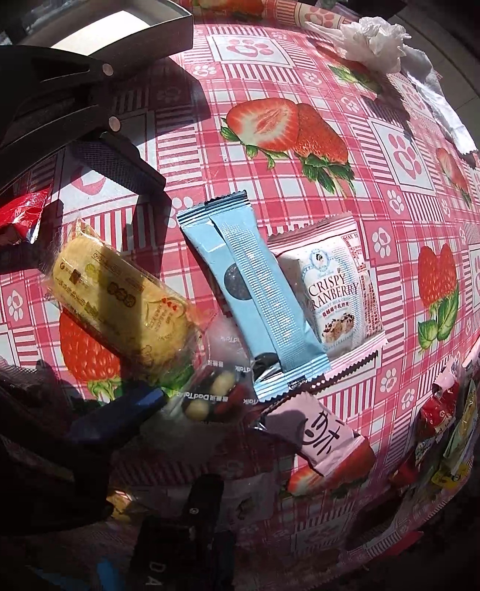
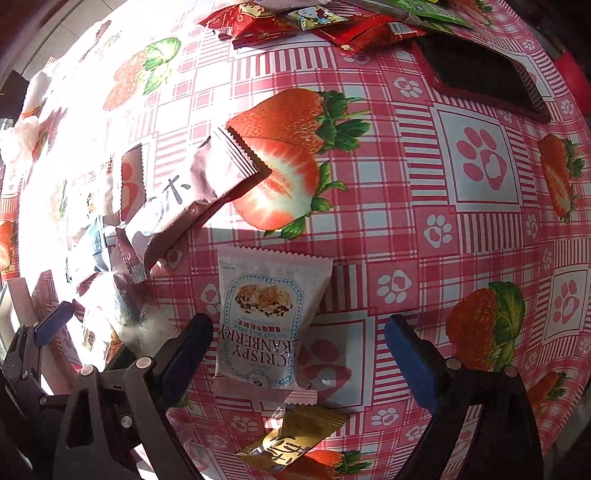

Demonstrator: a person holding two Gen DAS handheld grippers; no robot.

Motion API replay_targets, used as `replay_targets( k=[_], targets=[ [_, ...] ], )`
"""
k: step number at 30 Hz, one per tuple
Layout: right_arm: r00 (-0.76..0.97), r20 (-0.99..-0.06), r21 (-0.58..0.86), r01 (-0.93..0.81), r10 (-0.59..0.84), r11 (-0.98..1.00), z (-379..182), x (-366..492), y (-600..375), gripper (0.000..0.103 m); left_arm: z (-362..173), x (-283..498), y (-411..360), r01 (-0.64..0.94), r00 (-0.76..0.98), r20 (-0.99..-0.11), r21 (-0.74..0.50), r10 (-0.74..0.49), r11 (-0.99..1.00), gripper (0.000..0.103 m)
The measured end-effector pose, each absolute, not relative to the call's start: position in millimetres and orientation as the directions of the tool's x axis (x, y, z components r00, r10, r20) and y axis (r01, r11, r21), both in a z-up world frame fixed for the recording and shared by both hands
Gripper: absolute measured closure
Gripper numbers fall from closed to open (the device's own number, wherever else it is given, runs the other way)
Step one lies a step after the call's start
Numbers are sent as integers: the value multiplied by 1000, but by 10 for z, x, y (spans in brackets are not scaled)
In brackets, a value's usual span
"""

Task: Organize snacks
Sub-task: 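Grasp the yellow cake bread with left tool while right tool grasps Crispy Cranberry packet, then lower both held snacks into the white tray and open both tools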

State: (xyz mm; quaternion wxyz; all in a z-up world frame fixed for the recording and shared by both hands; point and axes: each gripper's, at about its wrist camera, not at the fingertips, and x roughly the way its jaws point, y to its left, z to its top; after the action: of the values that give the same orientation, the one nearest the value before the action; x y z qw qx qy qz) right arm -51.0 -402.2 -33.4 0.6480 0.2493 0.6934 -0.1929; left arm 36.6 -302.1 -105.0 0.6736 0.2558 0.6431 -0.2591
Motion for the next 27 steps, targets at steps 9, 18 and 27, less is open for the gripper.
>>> replay_targets(
  k=[9, 18, 27],
  targets=[
    [43, -983, 171, 589, 180, 790, -100, -512, -4109, 64, -755, 175, -3040, 669, 32, -997, -33, -74, 742, 62],
    [137, -947, 313, 595, 291, 740, 317, -638, -4057, 64, -146, 84, -2755, 642, 60, -980, -108, -190, 759, 63],
    [147, -904, 426, 391, 402, 816, 709, -101, -3018, 64, 120, 195, -1480, 486, 152, -982, -28, -116, 874, 63]
  ],
)
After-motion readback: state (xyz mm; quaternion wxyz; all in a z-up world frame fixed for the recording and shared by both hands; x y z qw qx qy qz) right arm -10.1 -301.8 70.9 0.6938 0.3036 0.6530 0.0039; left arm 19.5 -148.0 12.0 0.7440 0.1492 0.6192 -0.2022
